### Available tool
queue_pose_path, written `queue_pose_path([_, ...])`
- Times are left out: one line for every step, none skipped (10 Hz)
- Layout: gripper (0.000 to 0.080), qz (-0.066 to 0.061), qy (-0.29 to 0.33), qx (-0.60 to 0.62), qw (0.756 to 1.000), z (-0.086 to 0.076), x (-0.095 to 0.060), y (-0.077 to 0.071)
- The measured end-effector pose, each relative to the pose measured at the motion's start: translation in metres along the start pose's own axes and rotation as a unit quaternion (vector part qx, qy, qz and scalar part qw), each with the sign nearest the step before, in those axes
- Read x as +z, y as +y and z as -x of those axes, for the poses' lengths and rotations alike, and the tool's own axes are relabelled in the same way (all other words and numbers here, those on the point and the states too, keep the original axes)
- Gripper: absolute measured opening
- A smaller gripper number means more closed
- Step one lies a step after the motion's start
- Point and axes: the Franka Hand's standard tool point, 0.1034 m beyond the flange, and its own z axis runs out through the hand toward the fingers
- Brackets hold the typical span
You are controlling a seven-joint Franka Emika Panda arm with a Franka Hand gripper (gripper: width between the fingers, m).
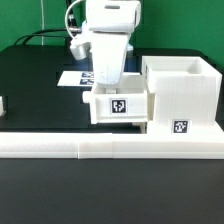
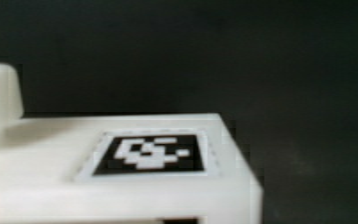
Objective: Assemble drawer
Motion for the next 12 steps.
queue_pose_path([0.0042,-0.002,0.000,-0.002,1.000,-0.0014,-0.0005,-0.0010])
queue_pose_path([0.0042,-0.006,-0.001,-0.001,1.000,0.0009,-0.0011,-0.0025])
queue_pose_path([0.0042,-0.006,-0.001,-0.001,1.000,0.0010,-0.0005,-0.0024])
queue_pose_path([0.0042,-0.005,-0.001,0.000,1.000,0.0011,-0.0005,-0.0023])
queue_pose_path([0.0042,-0.005,-0.001,0.000,1.000,0.0011,-0.0005,-0.0023])
queue_pose_path([0.0042,-0.005,-0.001,-0.001,1.000,0.0010,0.0001,-0.0023])
queue_pose_path([0.0042,-0.002,0.000,-0.009,1.000,-0.0003,0.0032,-0.0011])
queue_pose_path([0.0042,-0.001,-0.004,-0.019,1.000,-0.0044,0.0028,-0.0013])
queue_pose_path([0.0042,-0.002,-0.005,-0.025,1.000,-0.0086,0.0020,-0.0019])
queue_pose_path([0.0042,-0.001,-0.004,-0.021,1.000,-0.0080,0.0016,-0.0017])
queue_pose_path([0.0042,0.000,-0.004,-0.020,1.000,-0.0075,0.0019,-0.0017])
queue_pose_path([0.0042,0.000,-0.004,-0.020,1.000,-0.0075,0.0019,-0.0017])
